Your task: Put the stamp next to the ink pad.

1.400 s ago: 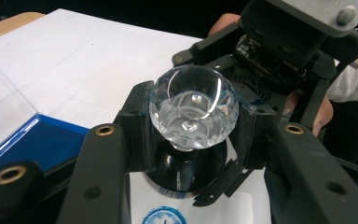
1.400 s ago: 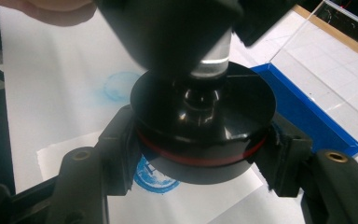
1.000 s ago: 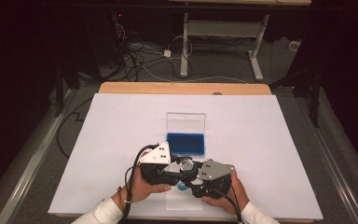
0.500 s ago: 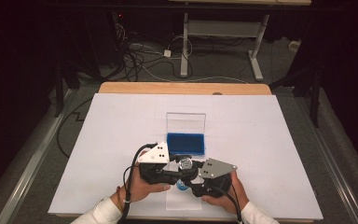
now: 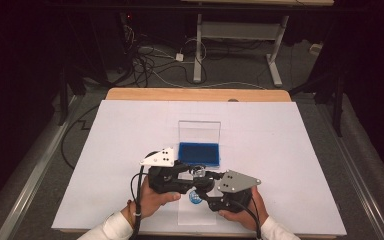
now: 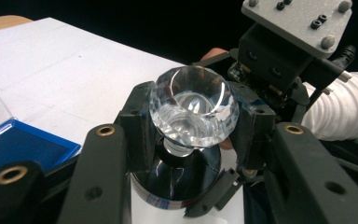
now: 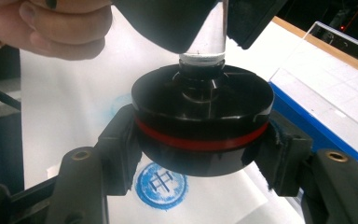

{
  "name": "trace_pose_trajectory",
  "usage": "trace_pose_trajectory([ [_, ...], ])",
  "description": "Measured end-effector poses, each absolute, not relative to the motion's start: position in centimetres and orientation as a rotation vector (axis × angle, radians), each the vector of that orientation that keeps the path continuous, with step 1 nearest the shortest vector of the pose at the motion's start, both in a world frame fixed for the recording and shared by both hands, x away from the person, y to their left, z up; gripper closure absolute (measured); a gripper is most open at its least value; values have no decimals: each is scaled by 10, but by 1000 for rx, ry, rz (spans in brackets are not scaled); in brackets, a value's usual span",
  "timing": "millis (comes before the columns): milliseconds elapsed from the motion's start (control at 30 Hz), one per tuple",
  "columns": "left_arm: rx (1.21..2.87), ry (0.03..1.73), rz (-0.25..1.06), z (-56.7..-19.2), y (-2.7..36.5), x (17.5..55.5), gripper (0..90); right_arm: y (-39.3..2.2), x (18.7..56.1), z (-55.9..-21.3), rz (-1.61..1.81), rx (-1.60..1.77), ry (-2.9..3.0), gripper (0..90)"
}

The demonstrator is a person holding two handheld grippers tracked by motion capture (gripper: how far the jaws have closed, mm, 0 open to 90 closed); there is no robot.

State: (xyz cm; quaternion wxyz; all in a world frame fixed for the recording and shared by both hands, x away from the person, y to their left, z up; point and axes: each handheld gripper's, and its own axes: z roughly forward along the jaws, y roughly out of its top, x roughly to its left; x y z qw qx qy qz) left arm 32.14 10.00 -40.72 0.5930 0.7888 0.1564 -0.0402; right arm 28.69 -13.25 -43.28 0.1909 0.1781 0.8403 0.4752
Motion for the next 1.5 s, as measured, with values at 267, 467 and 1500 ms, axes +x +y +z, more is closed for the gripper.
trace_pose_trajectory([
  [267, 1865, 364, -113, -407, 102, 324, 543, -134, 284, -430, 1300, 498, 2358, 392],
  [467, 1869, 397, -110, -409, 101, 325, 542, -133, 283, -429, 1271, 509, 2352, 392],
  [1500, 1939, 450, 47, -401, 100, 320, 542, -137, 284, -428, 1261, 447, 2314, 391],
])
